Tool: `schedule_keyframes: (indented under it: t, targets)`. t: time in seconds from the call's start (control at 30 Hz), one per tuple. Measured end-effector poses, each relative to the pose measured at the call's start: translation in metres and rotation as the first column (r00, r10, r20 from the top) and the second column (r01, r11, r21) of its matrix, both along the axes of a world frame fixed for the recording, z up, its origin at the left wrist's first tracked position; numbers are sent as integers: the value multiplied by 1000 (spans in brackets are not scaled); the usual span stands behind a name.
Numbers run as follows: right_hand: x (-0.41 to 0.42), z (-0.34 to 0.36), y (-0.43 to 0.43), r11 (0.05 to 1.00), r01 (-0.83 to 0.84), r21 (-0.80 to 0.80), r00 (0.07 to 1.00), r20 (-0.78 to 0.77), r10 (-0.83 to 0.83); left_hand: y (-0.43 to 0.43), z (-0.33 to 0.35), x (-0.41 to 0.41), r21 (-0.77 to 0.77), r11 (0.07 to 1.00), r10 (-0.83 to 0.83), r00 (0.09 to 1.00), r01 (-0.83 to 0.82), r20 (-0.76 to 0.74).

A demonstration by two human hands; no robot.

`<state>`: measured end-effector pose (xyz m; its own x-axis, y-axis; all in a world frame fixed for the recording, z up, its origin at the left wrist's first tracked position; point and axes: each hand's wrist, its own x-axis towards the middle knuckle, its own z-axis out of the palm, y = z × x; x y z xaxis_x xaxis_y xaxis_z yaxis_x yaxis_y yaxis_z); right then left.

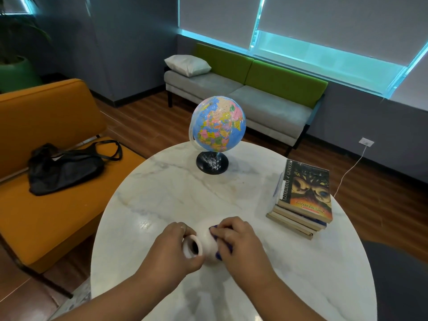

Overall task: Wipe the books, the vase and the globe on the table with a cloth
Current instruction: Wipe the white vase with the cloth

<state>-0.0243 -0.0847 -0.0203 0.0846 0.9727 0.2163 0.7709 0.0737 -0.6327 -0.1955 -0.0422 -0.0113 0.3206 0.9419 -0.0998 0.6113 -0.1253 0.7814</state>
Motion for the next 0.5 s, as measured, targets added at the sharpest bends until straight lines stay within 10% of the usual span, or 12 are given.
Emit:
schedule_keyframes:
  t: [0.13,0.33,0.5]
  targets:
    - [11,-5,-6,986,163,-25,982,-91,-165,1,-1,-2,-9,1000,-1,1000,1,-2]
    - [-16,-16,-21,978,-147,145,976,180,120,2,-5,-1,8,1000,17,1000,-17,19]
    - [1,-15,-12,973,232,-16,920,-323,-224,4,-13,-10,-61,997,51,999,-49,18]
